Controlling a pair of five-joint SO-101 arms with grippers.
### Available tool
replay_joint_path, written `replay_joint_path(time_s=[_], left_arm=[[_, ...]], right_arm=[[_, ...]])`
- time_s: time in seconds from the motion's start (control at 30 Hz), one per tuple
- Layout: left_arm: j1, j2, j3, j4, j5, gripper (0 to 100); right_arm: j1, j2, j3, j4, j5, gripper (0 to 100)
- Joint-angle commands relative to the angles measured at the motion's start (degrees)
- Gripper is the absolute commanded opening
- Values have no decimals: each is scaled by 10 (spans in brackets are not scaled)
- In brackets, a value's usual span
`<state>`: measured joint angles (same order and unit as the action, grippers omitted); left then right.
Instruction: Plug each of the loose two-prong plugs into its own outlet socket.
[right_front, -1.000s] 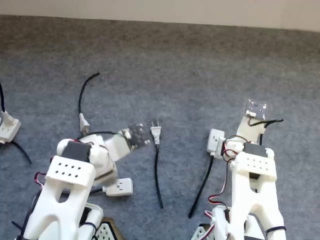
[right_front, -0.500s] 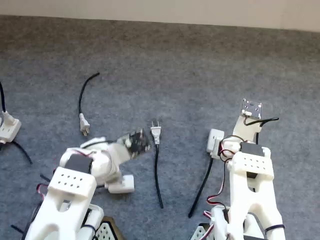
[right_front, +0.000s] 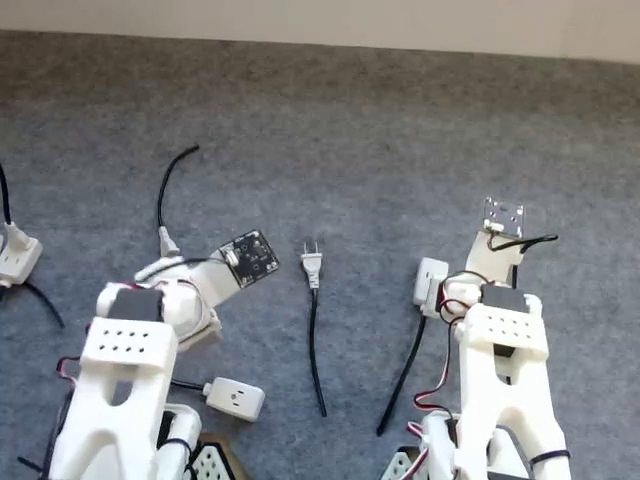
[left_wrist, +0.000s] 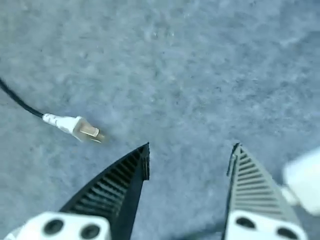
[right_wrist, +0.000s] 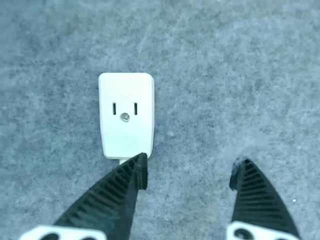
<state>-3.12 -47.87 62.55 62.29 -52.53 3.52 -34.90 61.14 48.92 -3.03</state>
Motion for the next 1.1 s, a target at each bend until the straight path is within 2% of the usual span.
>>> replay_joint_path(time_s=[0.0, 0.07, 0.23, 0.43, 0.57, 0.67, 0.77, 0.93, 1.07], left_arm=[[51, -12, -68, 220, -4, 259], [83, -12, -61, 265, -4, 249], [145, -12, 7, 267, -4, 212], [153, -9, 53, 198, -6, 213], [153, -7, 105, 91, -6, 214], [147, -6, 128, 18, -2, 214], [119, -7, 121, -10, -4, 214], [56, -6, 40, 11, -33, 214], [49, -6, 37, -11, -39, 214]], right_arm=[[-5, -14, -8, -7, -1, 260], [-5, -14, -8, -7, -1, 260], [-5, -14, -8, -7, -1, 260], [-5, -14, -8, -7, -1, 260], [-5, -14, -8, -7, -1, 260], [-5, -14, -8, -7, -1, 260], [-5, -14, -8, -7, -1, 260], [-5, -14, -8, -8, -1, 260], [-5, -14, -8, -8, -1, 260]])
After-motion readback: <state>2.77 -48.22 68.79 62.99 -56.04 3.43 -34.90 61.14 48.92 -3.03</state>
